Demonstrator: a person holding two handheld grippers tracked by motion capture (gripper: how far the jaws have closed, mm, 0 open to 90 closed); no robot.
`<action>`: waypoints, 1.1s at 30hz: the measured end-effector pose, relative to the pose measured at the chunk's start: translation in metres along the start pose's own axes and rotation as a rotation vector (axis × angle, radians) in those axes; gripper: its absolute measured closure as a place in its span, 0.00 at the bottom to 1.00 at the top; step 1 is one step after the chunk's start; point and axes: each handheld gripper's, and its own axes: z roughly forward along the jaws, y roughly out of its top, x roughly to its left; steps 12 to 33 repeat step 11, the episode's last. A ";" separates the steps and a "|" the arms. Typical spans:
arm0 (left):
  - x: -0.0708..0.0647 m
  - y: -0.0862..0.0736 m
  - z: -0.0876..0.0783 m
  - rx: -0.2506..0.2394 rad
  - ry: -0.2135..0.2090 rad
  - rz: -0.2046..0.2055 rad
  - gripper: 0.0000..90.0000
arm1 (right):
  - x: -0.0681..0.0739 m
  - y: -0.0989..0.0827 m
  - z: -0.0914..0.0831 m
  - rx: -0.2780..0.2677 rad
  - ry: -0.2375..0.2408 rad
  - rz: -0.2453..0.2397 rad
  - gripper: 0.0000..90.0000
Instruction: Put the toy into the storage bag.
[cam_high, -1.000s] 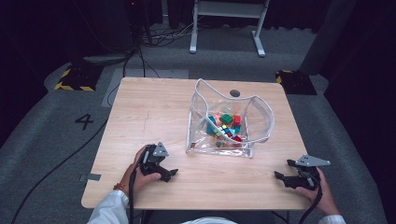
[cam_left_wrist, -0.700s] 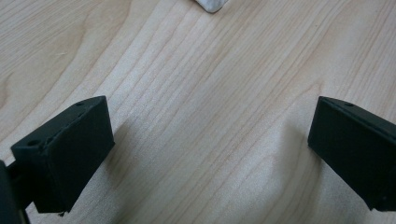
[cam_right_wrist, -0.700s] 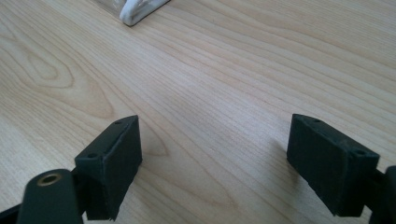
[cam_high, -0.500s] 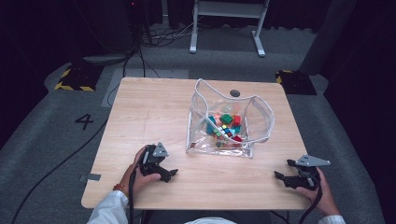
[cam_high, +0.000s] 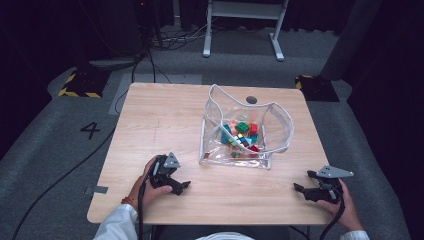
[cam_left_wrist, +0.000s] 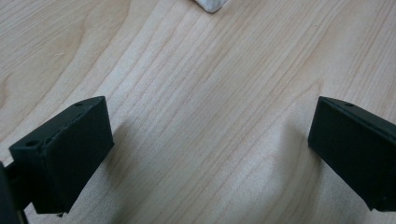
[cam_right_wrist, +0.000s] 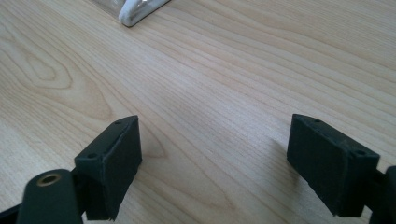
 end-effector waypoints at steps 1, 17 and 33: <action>0.000 0.000 0.000 0.001 0.005 -0.001 0.00 | 0.000 0.000 0.000 0.000 -0.002 0.001 0.20; 0.000 0.000 0.000 0.000 0.005 -0.003 0.00 | 0.000 0.000 0.001 -0.007 -0.004 0.002 0.20; 0.000 0.000 0.000 0.000 0.005 -0.003 0.00 | 0.000 0.000 0.001 -0.007 -0.004 0.002 0.20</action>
